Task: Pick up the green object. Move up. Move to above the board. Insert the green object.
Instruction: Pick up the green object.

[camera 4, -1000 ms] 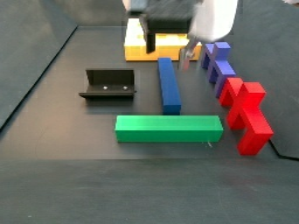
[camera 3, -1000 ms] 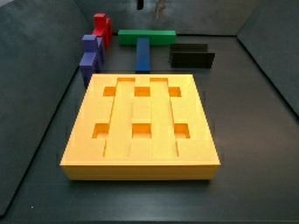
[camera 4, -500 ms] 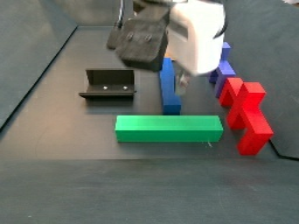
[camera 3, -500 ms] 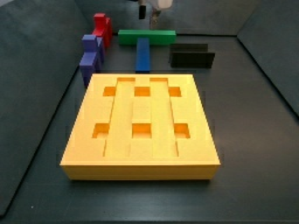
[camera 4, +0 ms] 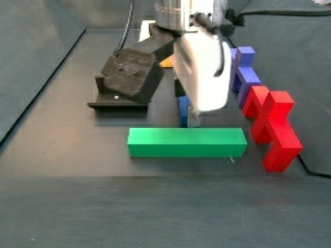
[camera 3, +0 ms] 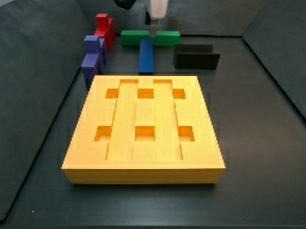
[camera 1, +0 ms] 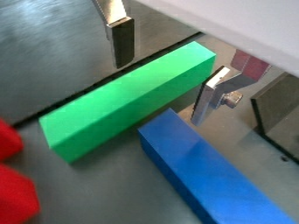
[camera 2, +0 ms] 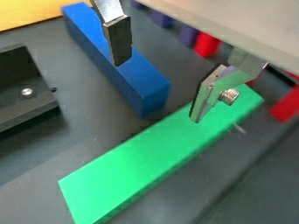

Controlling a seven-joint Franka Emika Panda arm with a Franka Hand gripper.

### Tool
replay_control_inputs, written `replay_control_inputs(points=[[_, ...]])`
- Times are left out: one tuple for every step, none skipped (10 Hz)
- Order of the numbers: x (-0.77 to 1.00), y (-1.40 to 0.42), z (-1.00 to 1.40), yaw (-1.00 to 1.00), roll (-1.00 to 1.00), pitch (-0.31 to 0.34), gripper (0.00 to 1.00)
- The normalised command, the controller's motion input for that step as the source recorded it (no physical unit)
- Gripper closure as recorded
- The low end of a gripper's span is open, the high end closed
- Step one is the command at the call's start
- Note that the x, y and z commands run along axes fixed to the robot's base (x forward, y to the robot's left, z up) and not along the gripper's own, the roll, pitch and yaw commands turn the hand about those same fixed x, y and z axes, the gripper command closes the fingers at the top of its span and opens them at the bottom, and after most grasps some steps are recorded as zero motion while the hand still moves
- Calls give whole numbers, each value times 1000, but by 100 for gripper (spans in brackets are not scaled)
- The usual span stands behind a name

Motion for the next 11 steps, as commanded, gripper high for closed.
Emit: replay_control_inputs(points=[[-14,263,0,-43,-47,0,0],[-69,100,0,-46,0,0,0],[-126,543,-71,-109,-51,0,0],[-149,640,-97,-129,-114,0,0],[-114,514,-100,-106,-199,-20,0],[0,83,-269,-17,-230,-86,0],[34,0,-331,-103,-264,-86,0],[0,0,-349,-111,-340,-120,0],[-74,106,-323,-146,-337,-123,0],[-191,149,-109,-146,-137,-39,0],[-174,206,0,-194,-59,0,0]])
